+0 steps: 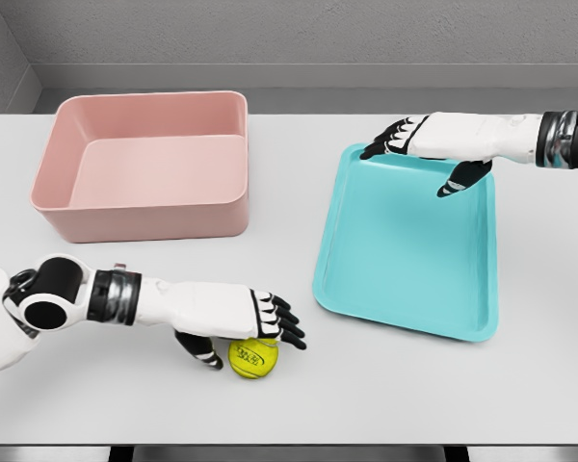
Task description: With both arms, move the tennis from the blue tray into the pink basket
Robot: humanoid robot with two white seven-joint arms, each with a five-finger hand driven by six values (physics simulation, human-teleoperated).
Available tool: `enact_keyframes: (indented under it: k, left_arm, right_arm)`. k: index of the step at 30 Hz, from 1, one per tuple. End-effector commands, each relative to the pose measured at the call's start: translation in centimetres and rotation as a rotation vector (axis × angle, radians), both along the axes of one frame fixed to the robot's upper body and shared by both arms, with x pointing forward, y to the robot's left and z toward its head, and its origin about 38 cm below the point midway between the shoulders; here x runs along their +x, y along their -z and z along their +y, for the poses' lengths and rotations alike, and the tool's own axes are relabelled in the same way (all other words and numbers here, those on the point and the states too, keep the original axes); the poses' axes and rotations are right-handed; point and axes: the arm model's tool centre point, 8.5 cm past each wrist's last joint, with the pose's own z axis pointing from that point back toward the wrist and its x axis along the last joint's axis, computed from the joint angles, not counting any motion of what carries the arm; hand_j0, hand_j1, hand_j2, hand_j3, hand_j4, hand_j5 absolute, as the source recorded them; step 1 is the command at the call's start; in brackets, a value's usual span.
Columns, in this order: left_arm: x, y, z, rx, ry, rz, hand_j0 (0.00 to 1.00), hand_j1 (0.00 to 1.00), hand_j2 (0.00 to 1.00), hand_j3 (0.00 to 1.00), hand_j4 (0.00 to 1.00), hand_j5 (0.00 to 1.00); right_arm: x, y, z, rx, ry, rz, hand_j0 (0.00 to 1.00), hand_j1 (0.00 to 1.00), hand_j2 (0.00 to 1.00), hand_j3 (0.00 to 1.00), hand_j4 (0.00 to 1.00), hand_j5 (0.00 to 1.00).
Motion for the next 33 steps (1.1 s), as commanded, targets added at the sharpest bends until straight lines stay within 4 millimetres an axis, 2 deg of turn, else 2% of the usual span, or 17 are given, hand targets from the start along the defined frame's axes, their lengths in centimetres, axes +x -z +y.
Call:
enact_keyframes:
  k: [1,14,17,21,24,27,33]
  left_arm:
    - [0.0,0.0,-0.2,-0.006,0.001,0.003,1.0,1.0,1.0,1.0,1.0,1.0]
    - [0.0,0.3,0.2,0.006,-0.01,0.008,1.0,1.0,1.0,1.0,1.0,1.0]
    - [0.0,0.3,0.2,0.004,-0.009,0.01,0.77,0.77,0.77,0.77,0.77,0.77]
    - [-0.1,0.4,0.3,0.005,-0.01,0.012,0.53,0.53,0.53,0.53,0.53,0.53]
    - [-0.1,0.5,0.3,0.007,-0.01,0.016,0.5,0.5,0.5,0.5,0.5,0.5]
    - [-0.2,0.6,0.5,0.019,-0.01,0.019,0.42,0.42,0.42,0.42,0.42,0.42]
    - [-0.3,0.8,0.9,0.026,-0.014,0.023,0.39,0.39,0.39,0.39,0.39,0.39]
  right_arm:
    - [0.0,-0.1,-0.1,0.005,0.005,0.001,1.0,1.0,1.0,1.0,1.0,1.0]
    - [0.0,-0.1,-0.1,0.006,0.004,0.001,1.0,1.0,1.0,1.0,1.0,1.0]
    - [0.0,-0.1,-0.1,0.006,0.004,0.001,1.0,1.0,1.0,1.0,1.0,1.0]
    - [0.0,-0.1,-0.1,0.005,0.005,0.001,1.0,1.0,1.0,1.0,1.0,1.0]
    - [0.0,-0.1,-0.1,0.005,0.005,0.001,1.0,1.0,1.0,1.0,1.0,1.0]
    - [0.0,-0.1,-0.1,0.005,0.004,0.002,1.0,1.0,1.0,1.0,1.0,1.0]
    - [0.0,-0.2,-0.1,0.006,0.004,0.0,1.0,1.0,1.0,1.0,1.0,1.0]
